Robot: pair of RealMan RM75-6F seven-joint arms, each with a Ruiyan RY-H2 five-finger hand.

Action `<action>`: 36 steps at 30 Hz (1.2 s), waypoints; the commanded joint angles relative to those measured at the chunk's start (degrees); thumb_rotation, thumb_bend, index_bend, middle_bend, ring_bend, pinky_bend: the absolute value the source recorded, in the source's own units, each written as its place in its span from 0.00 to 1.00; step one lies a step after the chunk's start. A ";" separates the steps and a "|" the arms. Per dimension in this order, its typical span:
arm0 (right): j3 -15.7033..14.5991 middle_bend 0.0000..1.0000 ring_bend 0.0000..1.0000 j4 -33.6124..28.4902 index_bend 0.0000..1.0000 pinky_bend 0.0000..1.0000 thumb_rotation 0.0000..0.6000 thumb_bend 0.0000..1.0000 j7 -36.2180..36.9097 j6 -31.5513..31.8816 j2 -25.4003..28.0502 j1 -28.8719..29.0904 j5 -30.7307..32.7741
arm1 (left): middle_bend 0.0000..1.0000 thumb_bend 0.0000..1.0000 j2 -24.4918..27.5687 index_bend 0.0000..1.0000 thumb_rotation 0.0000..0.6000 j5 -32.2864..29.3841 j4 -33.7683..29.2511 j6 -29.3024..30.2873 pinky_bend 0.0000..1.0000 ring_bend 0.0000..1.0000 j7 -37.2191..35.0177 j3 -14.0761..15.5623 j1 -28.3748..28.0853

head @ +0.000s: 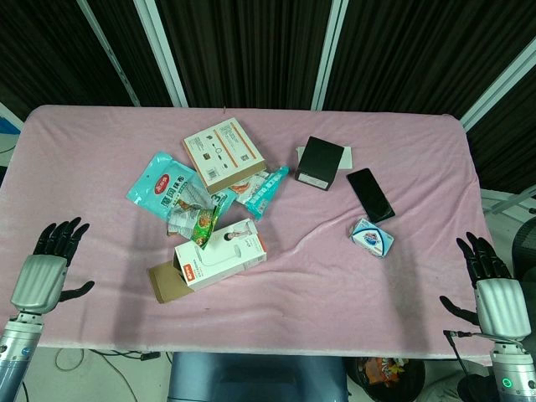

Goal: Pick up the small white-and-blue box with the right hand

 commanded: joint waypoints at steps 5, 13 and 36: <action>0.17 0.00 0.00 -0.23 0.00 0.23 1.00 0.16 -0.17 -0.25 -0.06 0.07 0.43 | 0.00 0.00 0.03 0.00 1.00 -0.18 -0.04 -0.14 0.00 0.00 -0.27 -0.03 -0.02; 0.39 0.00 0.00 -2.57 0.00 0.23 1.00 0.12 -1.05 -1.16 0.49 0.63 0.58 | 0.00 0.00 0.14 0.00 1.00 -0.65 -0.13 -0.29 0.00 0.00 -0.74 -0.24 -0.03; 8.00 0.00 0.00 -10.29 0.00 0.23 1.00 0.05 -22.66 -23.45 -12.09 16.79 21.66 | 0.00 0.00 0.18 0.00 1.00 -1.35 0.89 -1.89 0.00 0.00 -0.48 -0.46 -0.88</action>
